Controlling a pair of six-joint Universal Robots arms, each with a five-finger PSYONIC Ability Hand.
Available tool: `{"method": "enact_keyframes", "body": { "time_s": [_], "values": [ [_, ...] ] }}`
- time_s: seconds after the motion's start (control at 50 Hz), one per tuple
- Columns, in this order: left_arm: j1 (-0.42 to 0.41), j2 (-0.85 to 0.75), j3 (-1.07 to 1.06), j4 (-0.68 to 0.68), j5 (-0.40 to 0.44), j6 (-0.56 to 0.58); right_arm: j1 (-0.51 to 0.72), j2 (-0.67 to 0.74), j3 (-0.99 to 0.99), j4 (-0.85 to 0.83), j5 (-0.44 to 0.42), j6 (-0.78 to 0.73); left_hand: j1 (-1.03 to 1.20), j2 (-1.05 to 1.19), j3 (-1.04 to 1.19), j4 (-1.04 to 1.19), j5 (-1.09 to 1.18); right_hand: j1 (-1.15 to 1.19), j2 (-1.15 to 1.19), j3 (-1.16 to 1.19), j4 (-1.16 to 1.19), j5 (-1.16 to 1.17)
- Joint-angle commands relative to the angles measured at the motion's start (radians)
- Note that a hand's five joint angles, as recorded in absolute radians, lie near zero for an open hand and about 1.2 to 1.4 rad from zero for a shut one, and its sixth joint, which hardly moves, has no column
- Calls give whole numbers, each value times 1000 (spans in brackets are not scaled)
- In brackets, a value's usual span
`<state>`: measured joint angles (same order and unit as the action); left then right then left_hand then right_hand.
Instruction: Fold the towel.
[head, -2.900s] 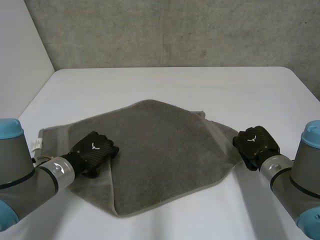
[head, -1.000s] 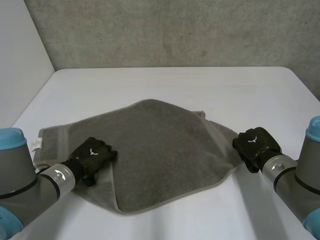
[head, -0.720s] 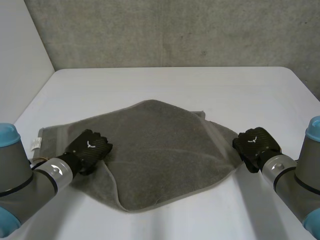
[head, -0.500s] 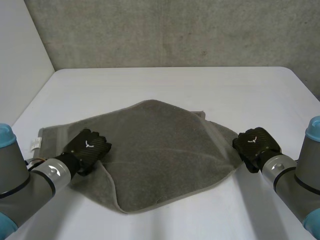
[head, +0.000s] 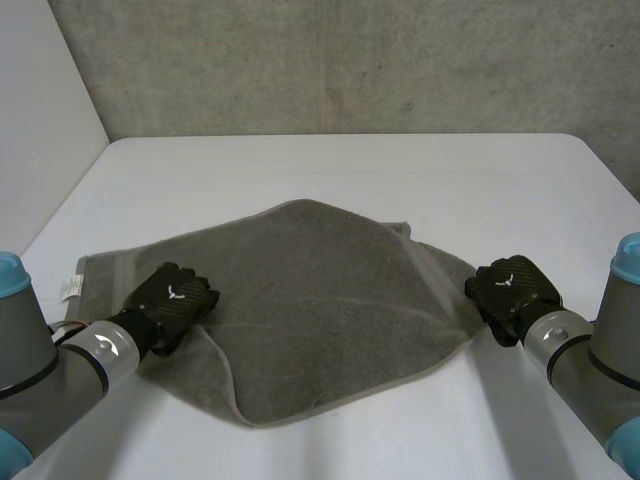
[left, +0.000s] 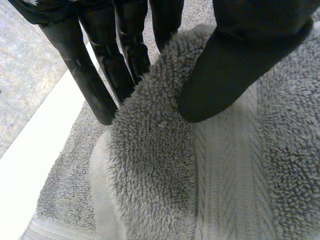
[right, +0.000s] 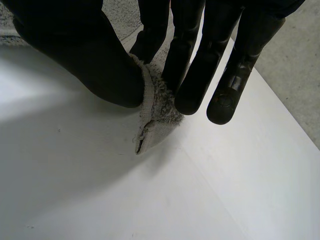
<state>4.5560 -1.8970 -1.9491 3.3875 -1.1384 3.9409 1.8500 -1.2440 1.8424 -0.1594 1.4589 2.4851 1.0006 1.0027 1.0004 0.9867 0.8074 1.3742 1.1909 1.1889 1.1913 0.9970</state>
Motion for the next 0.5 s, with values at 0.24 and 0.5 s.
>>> {"method": "enact_keyframes", "body": {
  "time_s": [0.24,0.5],
  "values": [
    [27,82,-40,27,-38,-3,-6,-17,-6,38,-2,0,396,394,396,410,414,22,205,207,205,225],
    [167,354,-160,30,-72,-31,-5,-51,-25,75,-46,12,396,394,396,410,414,22,205,207,205,225]
  ]
}}
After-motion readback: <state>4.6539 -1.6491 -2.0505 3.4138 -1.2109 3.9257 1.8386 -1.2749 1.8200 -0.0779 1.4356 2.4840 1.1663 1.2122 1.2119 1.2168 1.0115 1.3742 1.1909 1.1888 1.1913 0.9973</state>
